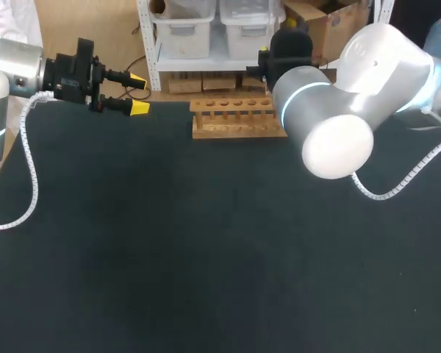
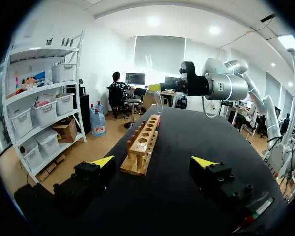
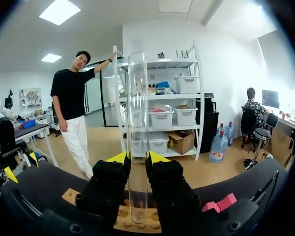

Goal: Grasp the test tube, adjust it, and insert it.

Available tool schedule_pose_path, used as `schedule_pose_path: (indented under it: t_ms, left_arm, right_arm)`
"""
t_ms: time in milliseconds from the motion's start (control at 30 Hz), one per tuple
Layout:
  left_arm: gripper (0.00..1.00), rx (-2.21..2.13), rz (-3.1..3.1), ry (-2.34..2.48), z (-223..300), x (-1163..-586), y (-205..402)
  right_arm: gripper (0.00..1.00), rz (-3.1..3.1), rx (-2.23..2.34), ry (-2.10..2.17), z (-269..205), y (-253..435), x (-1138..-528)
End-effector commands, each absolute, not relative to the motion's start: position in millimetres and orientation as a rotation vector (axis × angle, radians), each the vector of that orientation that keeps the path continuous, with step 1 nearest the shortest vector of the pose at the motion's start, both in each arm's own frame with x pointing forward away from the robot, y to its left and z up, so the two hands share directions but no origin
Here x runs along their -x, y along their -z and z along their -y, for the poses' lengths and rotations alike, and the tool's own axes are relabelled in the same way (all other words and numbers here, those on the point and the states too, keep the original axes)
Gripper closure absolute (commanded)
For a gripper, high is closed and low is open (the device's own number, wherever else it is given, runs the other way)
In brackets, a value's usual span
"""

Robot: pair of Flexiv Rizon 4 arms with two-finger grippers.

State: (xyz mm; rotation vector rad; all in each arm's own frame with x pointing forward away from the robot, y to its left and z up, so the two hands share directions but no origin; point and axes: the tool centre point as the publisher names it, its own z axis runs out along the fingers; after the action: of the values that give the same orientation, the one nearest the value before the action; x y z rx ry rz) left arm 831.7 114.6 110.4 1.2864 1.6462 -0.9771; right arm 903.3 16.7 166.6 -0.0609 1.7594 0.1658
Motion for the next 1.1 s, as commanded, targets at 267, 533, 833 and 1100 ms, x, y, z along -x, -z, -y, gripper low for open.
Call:
schedule_pose_path:
  t_ms: [267,533,833,1100]
  left_arm:
    - [0.0,-1.282,-1.643,0.971,-114.8,-829.0,-109.7]
    - [0.0,-1.282,-1.643,0.971,-114.8,-829.0,-109.7]
    - [0.0,-1.282,-1.643,0.971,-114.8,-829.0,-109.7]
    - [0.0,-1.282,-1.643,0.971,-114.8,-829.0,-109.7]
  right_arm:
    - [1.0,-0.979,0.076,-0.303,-11.5,-155.1,-911.9]
    - [1.0,-0.973,0.085,-0.319,-9.2,-145.8,-913.8]
    - [1.0,-0.99,0.116,-0.325,-9.5,-138.3,-915.4]
    - [1.0,-1.024,0.153,-0.322,-9.5,-139.7,-917.9]
